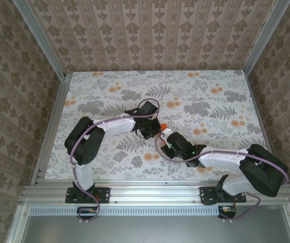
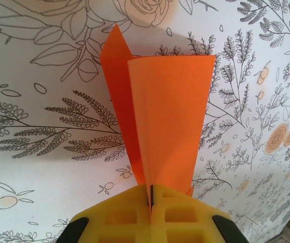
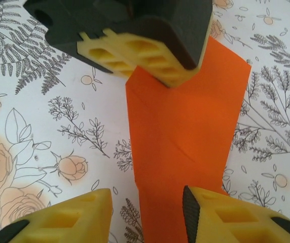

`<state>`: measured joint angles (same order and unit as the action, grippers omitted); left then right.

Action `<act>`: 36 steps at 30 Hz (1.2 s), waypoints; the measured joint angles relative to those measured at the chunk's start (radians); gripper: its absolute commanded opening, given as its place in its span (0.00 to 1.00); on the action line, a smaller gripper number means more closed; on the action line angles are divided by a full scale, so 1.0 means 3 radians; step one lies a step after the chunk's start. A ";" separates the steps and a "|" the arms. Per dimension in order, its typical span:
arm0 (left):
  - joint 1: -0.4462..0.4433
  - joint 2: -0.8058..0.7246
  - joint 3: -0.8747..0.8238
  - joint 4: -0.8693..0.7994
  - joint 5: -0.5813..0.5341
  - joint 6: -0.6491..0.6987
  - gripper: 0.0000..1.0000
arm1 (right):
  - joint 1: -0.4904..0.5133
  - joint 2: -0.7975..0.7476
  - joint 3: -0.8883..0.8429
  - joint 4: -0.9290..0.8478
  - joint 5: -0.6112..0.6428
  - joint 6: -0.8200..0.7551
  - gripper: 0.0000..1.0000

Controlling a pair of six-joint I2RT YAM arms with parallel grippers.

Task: Fold a paper plane with a square sheet of paper (pick it up from the middle)
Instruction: Fold the wing for the fifth time at the center of the table.

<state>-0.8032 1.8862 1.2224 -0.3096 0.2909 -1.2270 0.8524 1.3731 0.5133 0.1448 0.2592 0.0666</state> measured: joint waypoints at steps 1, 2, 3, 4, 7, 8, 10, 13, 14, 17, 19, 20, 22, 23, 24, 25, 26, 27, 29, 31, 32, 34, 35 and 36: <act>0.0000 0.0000 0.0001 -0.0005 0.0003 0.0000 0.02 | 0.0010 0.0028 0.0032 -0.0011 0.0025 -0.0036 0.36; 0.0000 0.0000 0.0006 -0.0006 0.0005 0.0000 0.01 | 0.0014 0.0061 0.0065 -0.0024 0.0051 -0.0052 0.35; 0.0000 0.0001 0.0010 -0.0005 0.0005 0.0000 0.02 | 0.0022 0.0092 0.0092 -0.0032 0.0074 -0.0061 0.34; 0.0000 0.0001 0.0015 -0.0008 0.0005 0.0000 0.02 | 0.0022 0.0127 0.0121 -0.0045 0.0092 -0.0069 0.34; 0.0000 0.0006 0.0042 -0.0014 0.0006 0.0001 0.02 | 0.0039 0.0192 0.0153 -0.0067 0.0161 -0.0078 0.35; 0.0000 0.0006 0.0045 -0.0015 0.0006 0.0000 0.02 | 0.0047 0.0202 0.0155 -0.0075 0.0177 -0.0079 0.34; 0.0000 0.0006 0.0046 -0.0017 0.0006 0.0001 0.02 | 0.0065 0.0224 0.0158 -0.0083 0.0209 -0.0079 0.32; 0.0000 0.0013 0.0046 -0.0018 0.0006 0.0001 0.02 | 0.0078 0.0253 0.0164 -0.0108 0.0252 -0.0092 0.24; 0.0000 0.0018 0.0047 -0.0018 0.0006 0.0001 0.02 | 0.0080 0.0259 0.0164 -0.0120 0.0259 -0.0098 0.21; 0.0000 0.0027 0.0056 -0.0019 0.0006 0.0001 0.02 | 0.0080 0.0264 0.0164 -0.0137 0.0275 -0.0102 0.18; 0.0000 0.0034 0.0060 -0.0020 0.0006 0.0001 0.03 | 0.0080 0.0264 0.0164 -0.0137 0.0284 -0.0103 0.15; 0.0000 0.0037 0.0061 -0.0023 0.0006 0.0003 0.03 | 0.0080 0.0264 0.0164 -0.0137 0.0285 -0.0100 0.14; 0.0000 0.0037 0.0062 -0.0045 0.0005 0.0004 0.03 | 0.0080 0.0264 0.0164 -0.0139 0.0284 -0.0098 0.12; 0.0000 0.0037 0.0066 -0.0056 0.0005 0.0006 0.04 | 0.0080 0.0264 0.0164 -0.0139 0.0282 -0.0090 0.11; 0.0000 0.0037 0.0069 -0.0066 0.0005 0.0014 0.05 | 0.0080 0.0264 0.0164 -0.0139 0.0282 -0.0075 0.11; 0.0000 0.0037 0.0071 -0.0074 0.0005 0.0025 0.07 | 0.0080 0.0264 0.0164 -0.0139 0.0281 -0.0062 0.09; 0.0000 0.0037 0.0074 -0.0076 0.0004 0.0029 0.10 | 0.0080 0.0264 0.0164 -0.0139 0.0278 -0.0052 0.07; 0.0000 0.0037 0.0075 -0.0079 0.0004 0.0034 0.11 | 0.0080 0.0264 0.0164 -0.0137 0.0271 -0.0039 0.05; 0.0000 0.0037 0.0075 -0.0089 0.0004 0.0060 0.18 | 0.0080 0.0264 0.0164 -0.0139 0.0249 -0.0015 0.00; 0.0000 0.0037 0.0075 -0.0100 0.0003 0.0064 0.26 | 0.0080 0.0264 0.0164 -0.0135 0.0221 0.0041 0.00; 0.0000 0.0037 0.0075 -0.0109 0.0001 0.0074 0.38 | 0.0079 0.0264 0.0164 -0.0134 0.0193 0.0070 0.00; 0.0000 0.0032 0.0072 -0.0131 -0.0015 0.0088 0.47 | 0.0074 0.0264 0.0164 -0.0126 0.0135 0.0142 0.00; 0.0001 0.0019 0.0064 -0.0145 -0.0032 0.0106 0.52 | 0.0062 0.0264 0.0163 -0.0112 0.0083 0.0192 0.00; 0.0004 0.0000 0.0047 -0.0146 -0.0046 0.0103 0.56 | 0.0047 0.0264 0.0161 -0.0093 0.0039 0.0238 0.00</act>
<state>-0.8021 1.8862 1.2366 -0.3534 0.2771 -1.1961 0.8665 1.4525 0.5617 0.1169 0.2710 0.1379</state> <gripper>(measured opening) 0.481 0.048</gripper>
